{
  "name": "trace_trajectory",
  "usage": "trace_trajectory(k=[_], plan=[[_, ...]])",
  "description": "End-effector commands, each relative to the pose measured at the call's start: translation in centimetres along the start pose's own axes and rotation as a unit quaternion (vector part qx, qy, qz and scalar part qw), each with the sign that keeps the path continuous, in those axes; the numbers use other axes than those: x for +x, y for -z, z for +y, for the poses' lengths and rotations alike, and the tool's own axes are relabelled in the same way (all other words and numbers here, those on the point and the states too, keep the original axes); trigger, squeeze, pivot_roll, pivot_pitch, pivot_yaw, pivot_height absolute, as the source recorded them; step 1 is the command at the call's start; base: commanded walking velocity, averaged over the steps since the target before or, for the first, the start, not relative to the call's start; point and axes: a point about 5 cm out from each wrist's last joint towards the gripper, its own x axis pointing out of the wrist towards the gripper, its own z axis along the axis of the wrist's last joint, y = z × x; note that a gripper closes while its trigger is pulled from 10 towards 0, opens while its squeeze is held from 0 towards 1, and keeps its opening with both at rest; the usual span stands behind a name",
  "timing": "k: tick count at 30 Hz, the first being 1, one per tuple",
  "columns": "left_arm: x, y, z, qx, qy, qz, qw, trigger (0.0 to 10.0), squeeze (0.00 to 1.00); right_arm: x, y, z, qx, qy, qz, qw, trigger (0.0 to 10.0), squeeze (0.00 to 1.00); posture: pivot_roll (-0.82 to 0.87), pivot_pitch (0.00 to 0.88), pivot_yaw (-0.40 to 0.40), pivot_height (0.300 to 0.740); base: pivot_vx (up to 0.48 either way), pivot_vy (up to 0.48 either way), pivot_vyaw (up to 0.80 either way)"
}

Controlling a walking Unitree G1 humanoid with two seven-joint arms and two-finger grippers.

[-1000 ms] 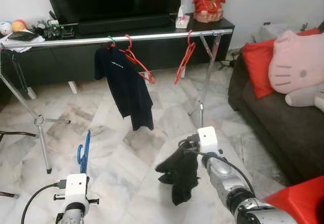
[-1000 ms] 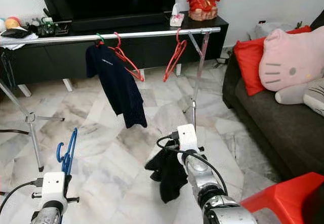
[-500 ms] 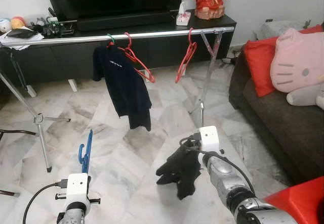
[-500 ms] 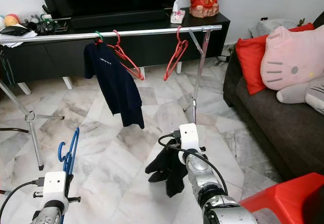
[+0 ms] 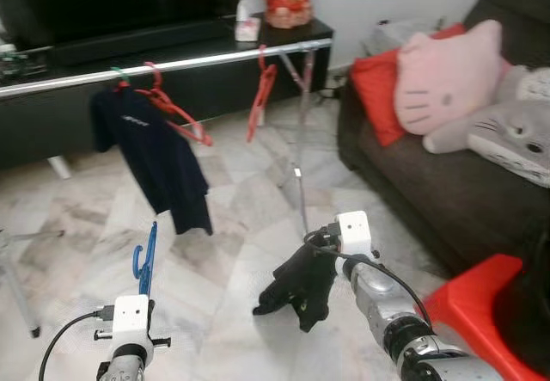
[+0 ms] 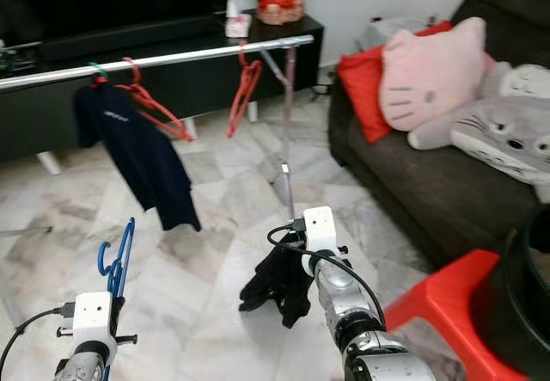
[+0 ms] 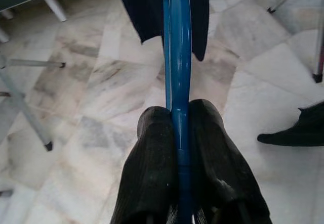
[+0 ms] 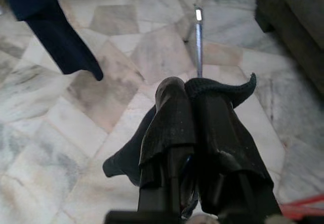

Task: Hang hanger

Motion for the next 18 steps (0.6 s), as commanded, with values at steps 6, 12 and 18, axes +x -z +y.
trace_trajectory(k=[6, 12, 18], plan=[[-0.11, 0.00, 0.32, -0.010, -0.008, 0.001, 1.000, 10.0, 0.00, 0.14, -0.67, 0.21, 0.001, -0.002, -0.014, 1.000, 10.0, 0.00, -0.14, 0.000, 0.029, 0.740, 0.000, 0.231, 0.00], [-0.12, -0.04, 0.27, -0.011, -0.008, -0.001, 1.000, 10.0, 0.00, 0.09, -0.50, 0.15, 0.002, 0.000, -0.012, 1.000, 10.0, 0.00, -0.14, 0.000, 0.030, 0.740, 0.000, 0.276, 0.00], [-0.12, -0.06, 0.25, -0.011, -0.007, -0.001, 1.000, 10.0, 0.00, 0.08, -0.47, 0.16, 0.004, 0.000, -0.012, 1.000, 10.0, 0.00, -0.14, 0.000, 0.030, 0.740, 0.000, 0.270, 0.00]])
